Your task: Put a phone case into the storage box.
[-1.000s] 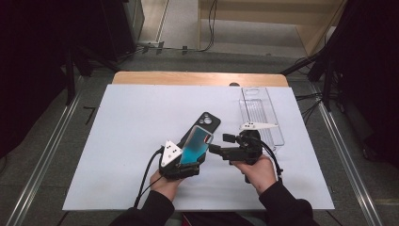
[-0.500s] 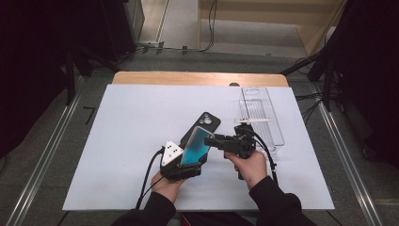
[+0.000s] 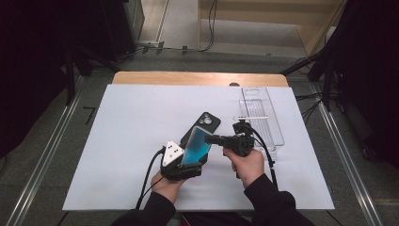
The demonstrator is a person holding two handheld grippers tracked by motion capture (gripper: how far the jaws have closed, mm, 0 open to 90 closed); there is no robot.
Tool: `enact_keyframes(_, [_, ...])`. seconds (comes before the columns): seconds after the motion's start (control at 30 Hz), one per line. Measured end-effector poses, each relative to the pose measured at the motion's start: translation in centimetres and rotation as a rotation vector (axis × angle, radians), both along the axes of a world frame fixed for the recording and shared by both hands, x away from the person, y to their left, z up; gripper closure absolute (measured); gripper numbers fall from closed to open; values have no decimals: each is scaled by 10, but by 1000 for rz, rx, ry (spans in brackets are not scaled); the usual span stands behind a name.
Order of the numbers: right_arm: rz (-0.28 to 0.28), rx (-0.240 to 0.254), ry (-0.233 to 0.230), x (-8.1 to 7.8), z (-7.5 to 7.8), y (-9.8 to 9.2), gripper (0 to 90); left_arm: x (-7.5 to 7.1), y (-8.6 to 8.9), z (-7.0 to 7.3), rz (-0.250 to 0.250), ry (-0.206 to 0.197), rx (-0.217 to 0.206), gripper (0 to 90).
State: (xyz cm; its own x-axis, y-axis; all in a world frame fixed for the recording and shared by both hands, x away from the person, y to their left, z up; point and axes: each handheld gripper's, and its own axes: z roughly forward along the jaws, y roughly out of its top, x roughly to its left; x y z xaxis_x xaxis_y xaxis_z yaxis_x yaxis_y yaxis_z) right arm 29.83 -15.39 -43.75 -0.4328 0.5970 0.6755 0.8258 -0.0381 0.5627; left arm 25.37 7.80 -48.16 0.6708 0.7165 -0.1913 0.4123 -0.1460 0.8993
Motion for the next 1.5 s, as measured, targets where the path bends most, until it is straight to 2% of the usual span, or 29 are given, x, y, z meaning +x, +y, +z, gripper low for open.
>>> enact_keyframes(0.1, [3, 0, -1, 0, 2, -1, 776, 2, 0, 5, -13, 21, 8, 166])
enact_keyframes(0.13, [4, 1, -2, 0, 3, -1, 777, 3, 0, 8, -27, 36, -3, 163])
enact_keyframes(0.17, [6, -3, -4, 0, 5, -2, 779, 4, 0, 10, -28, 47, -3, 126])
enact_keyframes(0.27, [6, -14, -16, -1, 7, -4, 779, 7, 2, 16, -25, 86, 0, 118])
enact_keyframes(0.33, [5, -29, -31, -1, 9, -4, 779, 9, 4, 19, -33, 119, 20, 118])
enact_keyframes(0.43, [6, -65, -60, -2, 12, -4, 779, 11, 7, 23, -48, 150, 30, 118])
enact_keyframes(0.57, [5, -94, -99, -3, 15, -5, 778, 14, 7, 30, -75, 183, 80, 125])
enact_keyframes(0.63, [10, -129, -131, -4, 16, -4, 778, 15, 5, 34, -85, 216, 110, 124])
enact_keyframes(0.73, [26, -184, -173, -5, 18, -4, 778, 16, 7, 38, -115, 245, 110, 127])
enact_keyframes(0.87, [58, -201, -225, -6, 19, -5, 778, 19, 10, 42, -141, 263, 129, 143])
enact_keyframes(0.97, [87, -227, -279, -8, 21, -6, 778, 22, 13, 46, -155, 276, 127, 148])
enact_keyframes(1.0, [95, -226, -284, -8, 22, -6, 778, 23, 15, 47, -166, 279, 131, 166])
enact_keyframes(1.07, [127, -233, -317, -9, 23, -7, 778, 25, 17, 50, -173, 275, 163, 172])
enact_keyframes(1.33, [227, -222, -353, -9, 27, -13, 777, 32, 22, 58, -254, 282, 184, 178])
enact_keyframes(1.4, [255, -227, -376, -9, 28, -13, 778, 33, 24, 61, -273, 279, 184, 178])
enact_keyframes(1.5, [288, -222, -387, -8, 30, -16, 777, 36, 28, 65, -303, 278, 166, 215])
